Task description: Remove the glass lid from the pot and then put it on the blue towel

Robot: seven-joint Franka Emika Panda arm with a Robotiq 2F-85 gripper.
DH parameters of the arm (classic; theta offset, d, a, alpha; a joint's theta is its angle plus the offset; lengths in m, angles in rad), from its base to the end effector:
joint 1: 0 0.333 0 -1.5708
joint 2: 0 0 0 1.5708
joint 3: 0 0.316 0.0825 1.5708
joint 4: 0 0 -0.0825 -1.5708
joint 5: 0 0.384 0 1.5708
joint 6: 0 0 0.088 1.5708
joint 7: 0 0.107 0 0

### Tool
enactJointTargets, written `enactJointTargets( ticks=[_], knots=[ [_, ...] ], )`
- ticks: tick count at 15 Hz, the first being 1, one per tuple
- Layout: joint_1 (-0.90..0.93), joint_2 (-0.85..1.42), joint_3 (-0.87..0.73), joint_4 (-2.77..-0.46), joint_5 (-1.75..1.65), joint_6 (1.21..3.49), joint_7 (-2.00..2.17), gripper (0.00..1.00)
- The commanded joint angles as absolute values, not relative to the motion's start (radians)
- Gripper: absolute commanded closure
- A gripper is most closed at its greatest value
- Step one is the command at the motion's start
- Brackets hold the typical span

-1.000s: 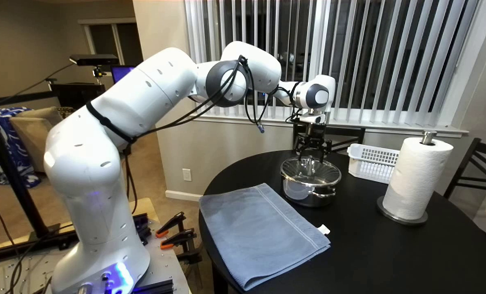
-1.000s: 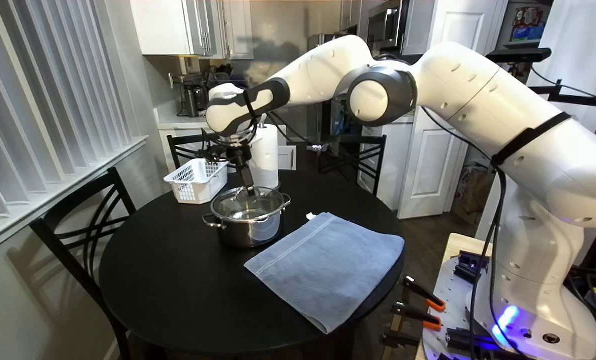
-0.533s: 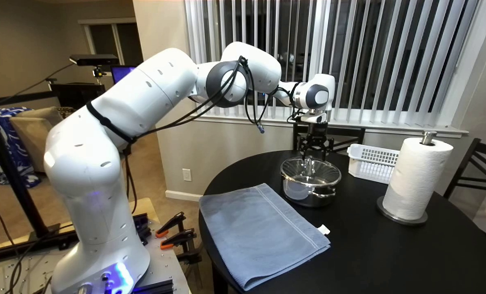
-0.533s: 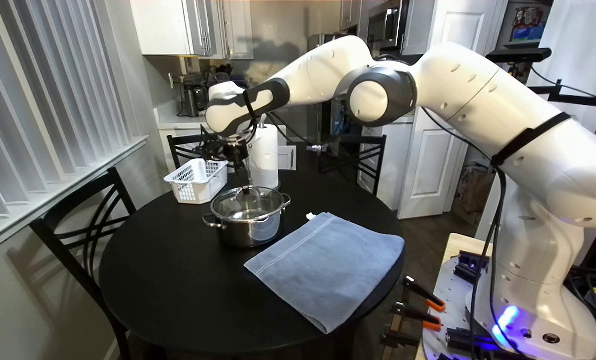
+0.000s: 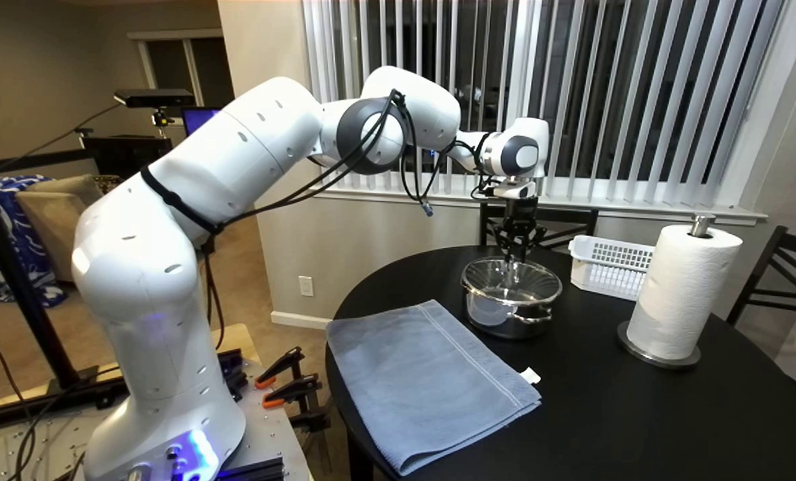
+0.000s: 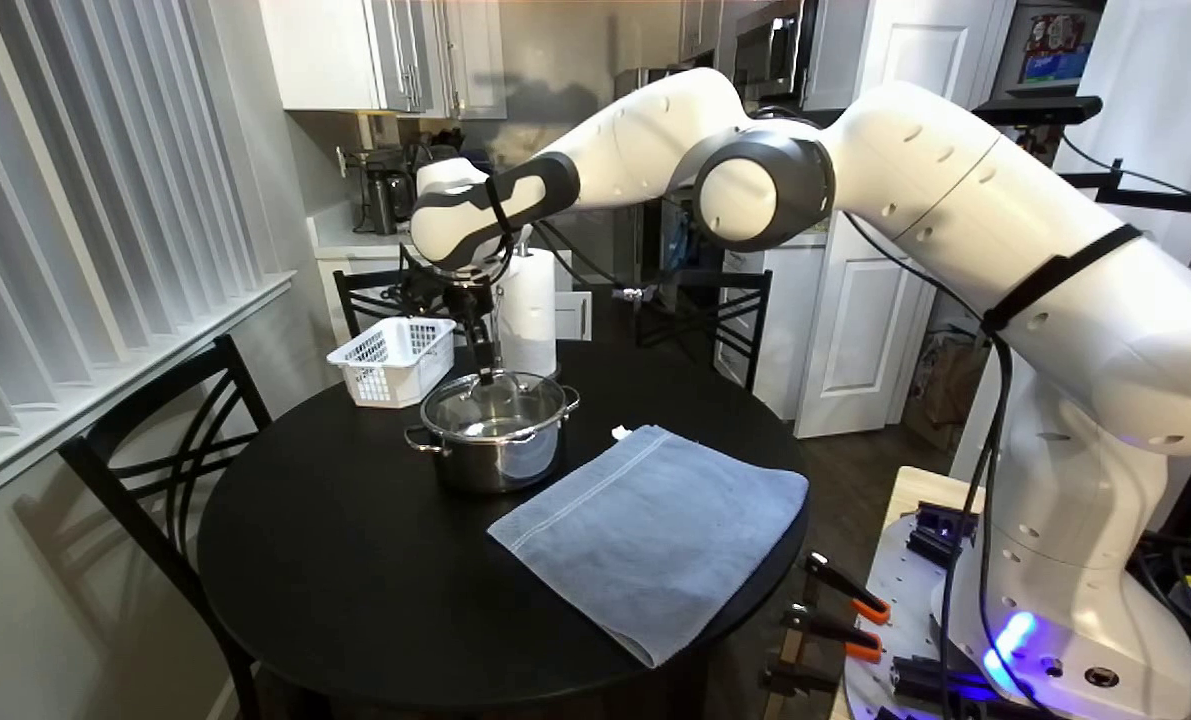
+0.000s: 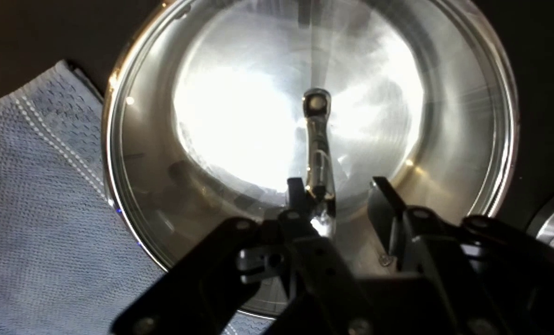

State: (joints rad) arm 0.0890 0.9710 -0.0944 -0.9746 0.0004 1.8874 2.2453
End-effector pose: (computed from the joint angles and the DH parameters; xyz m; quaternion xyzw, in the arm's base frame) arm 0.7764 0.0227 0.2693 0.4477 -0.8929 0.0235 0.0416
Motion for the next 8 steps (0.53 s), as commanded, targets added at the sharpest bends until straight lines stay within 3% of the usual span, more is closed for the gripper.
enactJointTargets(
  ticks=[1, 3, 8],
  knots=[
    [0.083, 0.922, -0.093, -1.038, 0.018, 1.919, 2.260, 0.92],
    [0.089, 0.904, -0.104, -1.048, 0.008, 1.916, 2.279, 0.99],
    [0.115, 0.845, -0.143, -1.063, -0.030, 1.914, 2.351, 0.96]
  ],
)
